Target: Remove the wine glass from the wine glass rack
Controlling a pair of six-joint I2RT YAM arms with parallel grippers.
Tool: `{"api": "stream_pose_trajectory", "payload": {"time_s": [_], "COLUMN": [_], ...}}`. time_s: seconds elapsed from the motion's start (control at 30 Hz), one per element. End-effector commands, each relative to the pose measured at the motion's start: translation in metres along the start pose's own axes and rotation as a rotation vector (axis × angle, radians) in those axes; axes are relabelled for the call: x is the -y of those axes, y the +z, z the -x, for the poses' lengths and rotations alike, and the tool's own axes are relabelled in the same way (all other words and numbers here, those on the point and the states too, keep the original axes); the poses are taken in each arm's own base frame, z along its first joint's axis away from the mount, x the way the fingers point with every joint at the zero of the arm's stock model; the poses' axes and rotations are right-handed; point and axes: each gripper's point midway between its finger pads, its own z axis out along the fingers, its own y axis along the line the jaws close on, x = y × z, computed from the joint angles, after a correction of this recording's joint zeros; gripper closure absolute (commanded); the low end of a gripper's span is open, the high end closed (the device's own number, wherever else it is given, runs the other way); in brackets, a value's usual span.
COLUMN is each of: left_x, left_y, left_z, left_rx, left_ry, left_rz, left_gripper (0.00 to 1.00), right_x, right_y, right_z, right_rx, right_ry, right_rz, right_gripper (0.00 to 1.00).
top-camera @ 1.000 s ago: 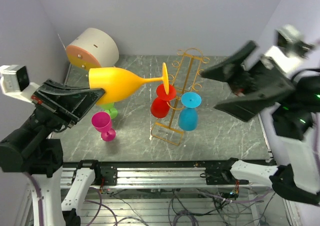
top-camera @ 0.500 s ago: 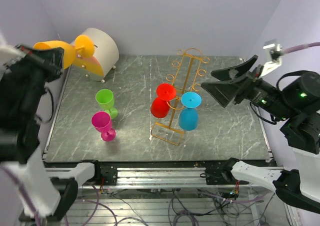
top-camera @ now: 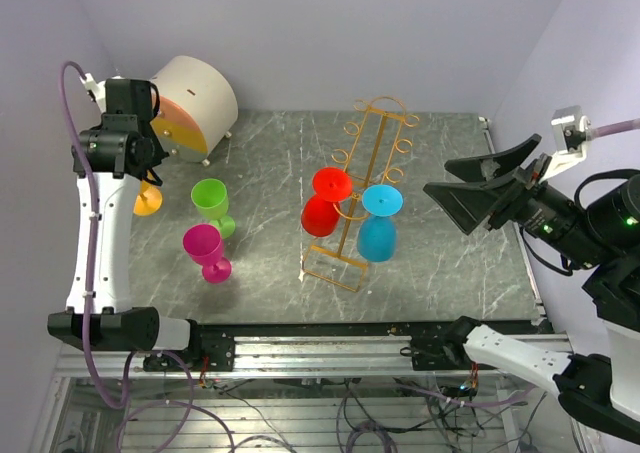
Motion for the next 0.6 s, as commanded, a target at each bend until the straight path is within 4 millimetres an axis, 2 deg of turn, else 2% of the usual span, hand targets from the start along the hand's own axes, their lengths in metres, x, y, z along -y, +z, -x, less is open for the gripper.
{"api": "stream_pose_trajectory", "payload": {"time_s": [0.0,0.1,0.2,0.4,0.43,0.57], "left_x": [0.0,0.014,0.019,0.021,0.016,0.015], "left_y": [0.015,0.031,0.047,0.078,0.087,0.113], "left_z": [0.011,0.003,-0.005,-0.017,-0.019,-0.029], "left_rx": [0.091,0.1,0.087,0.047,0.03,-0.02], "left_ry": [-0.039,-0.064,-0.069,-0.031,-0.037,-0.043], "left_rz": [0.031,-0.025,-0.021,0.015,0.03,0.019], "left_gripper": [0.93,0.93,0.93,0.93,0.93,0.93], "right_x": [-0.003,-0.005,-0.004,-0.002,-0.001,-0.001], "right_y": [-0.006,-0.014,-0.018,-0.024,-0.025,-0.025], "right_z": [-0.003,-0.005,-0.008,-0.012,-0.013,-0.015], "right_rx": [-0.002,0.007,0.005,0.001,0.001,-0.004], "right_ry": [0.004,0.011,0.016,0.013,0.013,0.016], "right_rz": [0.014,0.025,0.02,0.006,0.004,0.006], "right_gripper": [0.29,0.29,0.29,0.29,0.29,0.3]}}
